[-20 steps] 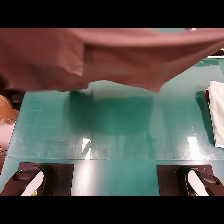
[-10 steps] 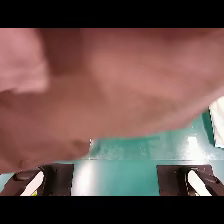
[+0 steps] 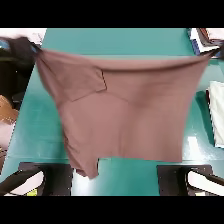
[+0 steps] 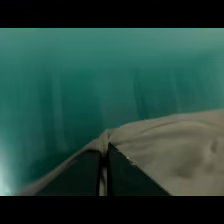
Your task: Fold the shirts.
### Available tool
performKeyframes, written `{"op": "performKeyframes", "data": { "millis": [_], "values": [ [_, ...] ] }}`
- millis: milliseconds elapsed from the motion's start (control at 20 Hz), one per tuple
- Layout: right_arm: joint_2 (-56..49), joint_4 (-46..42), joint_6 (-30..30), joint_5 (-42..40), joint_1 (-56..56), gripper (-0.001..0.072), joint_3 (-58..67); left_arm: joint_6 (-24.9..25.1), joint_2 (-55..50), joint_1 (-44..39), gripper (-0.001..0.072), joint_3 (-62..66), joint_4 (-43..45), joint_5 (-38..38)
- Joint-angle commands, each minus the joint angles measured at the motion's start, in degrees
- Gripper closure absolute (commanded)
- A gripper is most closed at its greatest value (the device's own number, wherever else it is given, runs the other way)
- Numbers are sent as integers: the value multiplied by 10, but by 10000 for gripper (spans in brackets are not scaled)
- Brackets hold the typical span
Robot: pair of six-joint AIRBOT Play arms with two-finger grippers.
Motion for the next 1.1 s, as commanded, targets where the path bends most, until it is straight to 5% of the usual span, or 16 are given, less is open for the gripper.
{"op": "performKeyframes", "data": {
  "millis": [0, 300, 650, 900, 950, 1000, 1050],
  "values": [
    [-111, 8, 1, -60, 16, 694, -60, 33, -122, 0, 678, -53, -6, 50],
    [-238, 7, 5, -78, 16, 695, 47, 47, -221, 1, 678, -43, -42, 179],
    [-188, 2, -4, -36, 18, 695, -43, 48, -217, 27, 678, -44, 35, -39],
    [-170, 26, -4, -64, 18, 693, -180, 44, -218, 27, 676, -116, 47, -13],
    [-170, 39, -4, -66, 18, 693, -195, 41, -218, 27, 615, -129, 47, -10],
    [-170, 54, -4, -68, 18, 692, -205, 39, -218, 27, 298, -137, 47, -10],
    [-170, 70, -4, -67, 18, 633, -211, 29, -218, 27, 134, -141, 47, -15]
  ]
}}
